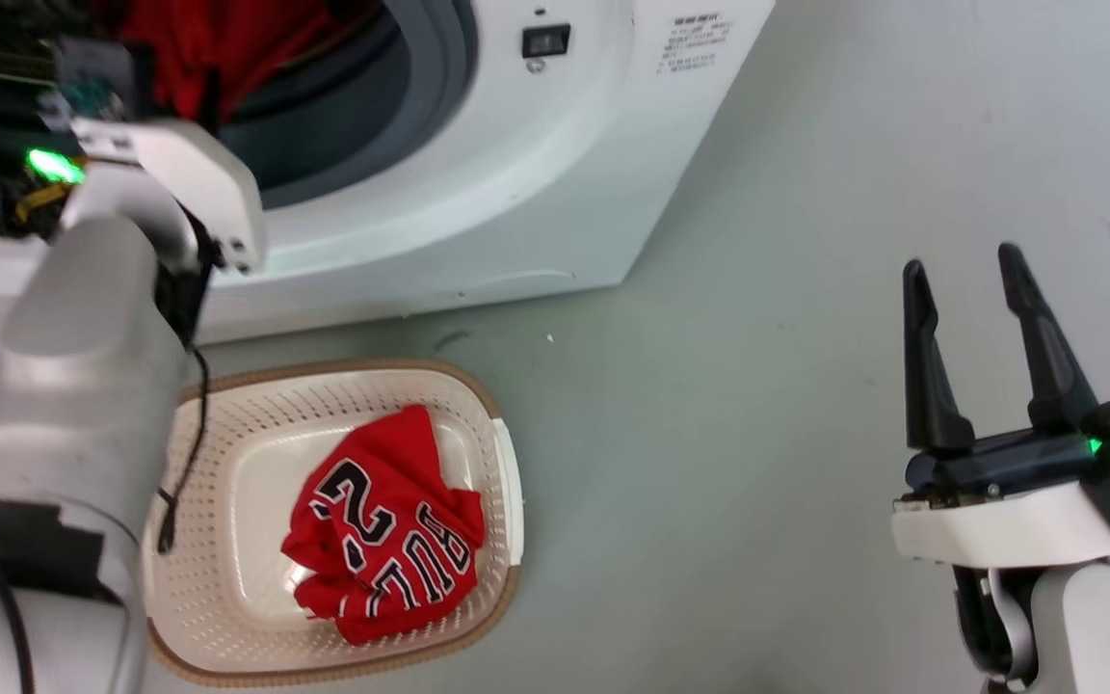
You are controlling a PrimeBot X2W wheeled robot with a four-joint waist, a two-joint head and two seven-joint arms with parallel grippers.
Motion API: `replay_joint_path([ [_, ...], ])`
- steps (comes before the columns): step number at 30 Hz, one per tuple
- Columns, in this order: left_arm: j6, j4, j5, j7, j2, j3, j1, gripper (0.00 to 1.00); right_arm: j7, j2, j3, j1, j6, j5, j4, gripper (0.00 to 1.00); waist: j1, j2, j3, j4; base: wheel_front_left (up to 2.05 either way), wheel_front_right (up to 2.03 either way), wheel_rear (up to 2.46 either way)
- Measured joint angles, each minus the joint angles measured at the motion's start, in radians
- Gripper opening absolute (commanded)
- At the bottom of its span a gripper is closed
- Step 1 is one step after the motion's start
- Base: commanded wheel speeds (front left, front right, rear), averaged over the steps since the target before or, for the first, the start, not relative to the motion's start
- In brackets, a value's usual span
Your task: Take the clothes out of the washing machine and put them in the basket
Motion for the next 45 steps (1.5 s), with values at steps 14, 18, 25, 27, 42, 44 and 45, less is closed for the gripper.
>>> replay_joint_path([
  [14, 0.000, -0.164, -0.122, -0.050, -0.020, -0.105, 0.350, 0.00, 0.000, 0.000, 0.005, 0.110, 0.000, -0.024, 0.027, 1.00, -0.0002, 0.0000, -0.201, 0.078, 0.00, 0.00, 0.00],
  [18, 0.000, -0.220, -0.132, -0.050, -0.020, -0.109, 0.440, 0.00, 0.000, 0.000, 0.010, 0.134, 0.000, -0.026, 0.033, 1.00, -0.0002, 0.0000, -0.247, 0.098, 0.00, 0.00, 0.00],
  [25, 0.001, -0.304, -0.128, -0.053, -0.035, -0.104, 0.593, 0.00, 0.000, 0.000, 0.018, 0.165, 0.000, -0.027, 0.042, 1.00, -0.0002, 0.0000, -0.310, 0.117, 0.00, 0.00, 0.00],
  [27, 0.001, -0.310, -0.128, -0.053, -0.043, -0.105, 0.626, 0.00, 0.000, 0.000, 0.020, 0.170, 0.000, -0.027, 0.044, 1.00, -0.0001, 0.0000, -0.323, 0.117, 0.00, 0.00, 0.00],
  [42, 0.000, -0.216, -0.125, -0.053, -0.080, -0.154, 0.738, 0.00, 0.000, 0.000, 0.026, 0.159, 0.000, -0.025, 0.028, 1.00, 0.0000, 0.0000, -0.281, 0.090, 0.00, 0.00, 0.00],
  [44, 0.000, -0.186, -0.130, -0.053, -0.086, -0.156, 0.726, 0.00, 0.000, 0.000, 0.026, 0.141, 0.000, -0.027, 0.024, 1.00, 0.0001, 0.0000, -0.253, 0.086, 0.00, 0.00, 0.00],
  [45, 0.000, -0.170, -0.130, -0.053, -0.089, -0.159, 0.716, 0.00, 0.000, 0.000, 0.026, 0.130, 0.000, -0.027, 0.022, 1.00, 0.0001, 0.0000, -0.239, 0.084, 0.00, 0.00, 0.00],
])
